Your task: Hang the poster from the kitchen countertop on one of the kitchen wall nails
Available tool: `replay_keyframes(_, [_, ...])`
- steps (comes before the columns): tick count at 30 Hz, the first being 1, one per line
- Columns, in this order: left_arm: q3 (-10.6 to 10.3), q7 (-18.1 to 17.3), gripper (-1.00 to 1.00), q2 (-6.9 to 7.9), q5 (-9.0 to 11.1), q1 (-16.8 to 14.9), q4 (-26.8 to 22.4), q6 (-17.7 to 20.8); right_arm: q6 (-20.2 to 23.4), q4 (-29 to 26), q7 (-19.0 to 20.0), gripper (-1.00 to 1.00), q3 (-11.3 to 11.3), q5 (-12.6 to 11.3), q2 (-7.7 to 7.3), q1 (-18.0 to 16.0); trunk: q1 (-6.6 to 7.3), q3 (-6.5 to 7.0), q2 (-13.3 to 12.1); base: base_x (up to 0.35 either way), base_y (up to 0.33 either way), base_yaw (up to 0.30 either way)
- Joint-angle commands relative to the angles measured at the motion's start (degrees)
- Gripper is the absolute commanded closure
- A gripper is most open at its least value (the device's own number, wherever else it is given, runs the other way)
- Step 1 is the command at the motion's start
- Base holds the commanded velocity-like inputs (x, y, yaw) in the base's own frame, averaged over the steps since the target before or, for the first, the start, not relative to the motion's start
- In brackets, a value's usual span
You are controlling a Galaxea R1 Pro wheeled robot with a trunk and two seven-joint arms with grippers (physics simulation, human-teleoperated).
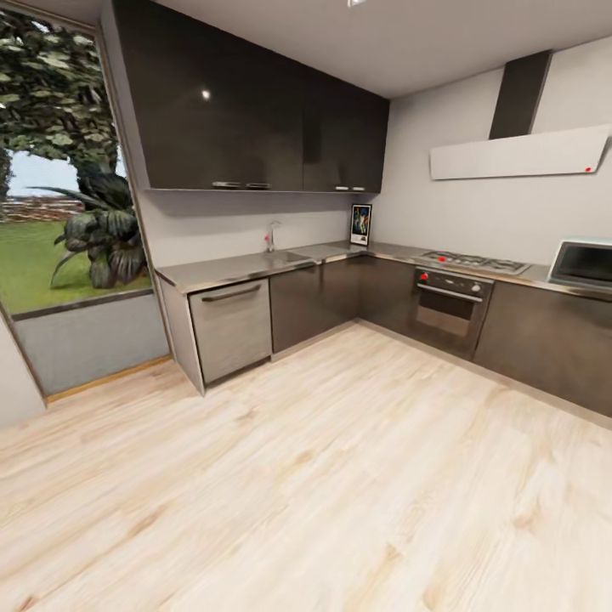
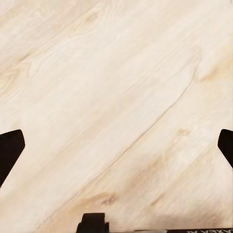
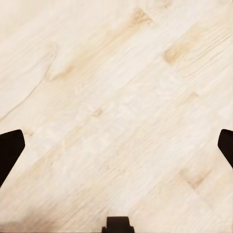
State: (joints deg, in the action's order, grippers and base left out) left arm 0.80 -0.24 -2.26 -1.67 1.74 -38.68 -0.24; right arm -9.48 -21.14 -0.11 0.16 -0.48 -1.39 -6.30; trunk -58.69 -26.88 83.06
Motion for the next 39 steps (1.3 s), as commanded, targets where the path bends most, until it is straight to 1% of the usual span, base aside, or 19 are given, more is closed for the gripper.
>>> replay_keyframes(1, [0.08,-0.03,-1.00,-0.03,-0.18,0.02,-0.08,-0.03,-0.19,0.04,0.00,-1.00,0.02,-0.05,-0.01,-0.03,-0.04,-0.05,0.02,0.337,-0.095,0.000])
replay_keyframes(39, [0.08,-0.03,-1.00,-0.02,-0.18,0.02,-0.08,-0.03,-0.36,0.04,0.02,-1.00,0.02,-0.05,-0.01,-0.03,-0.04,-0.05,0.02,0.337,-0.104,0.000])
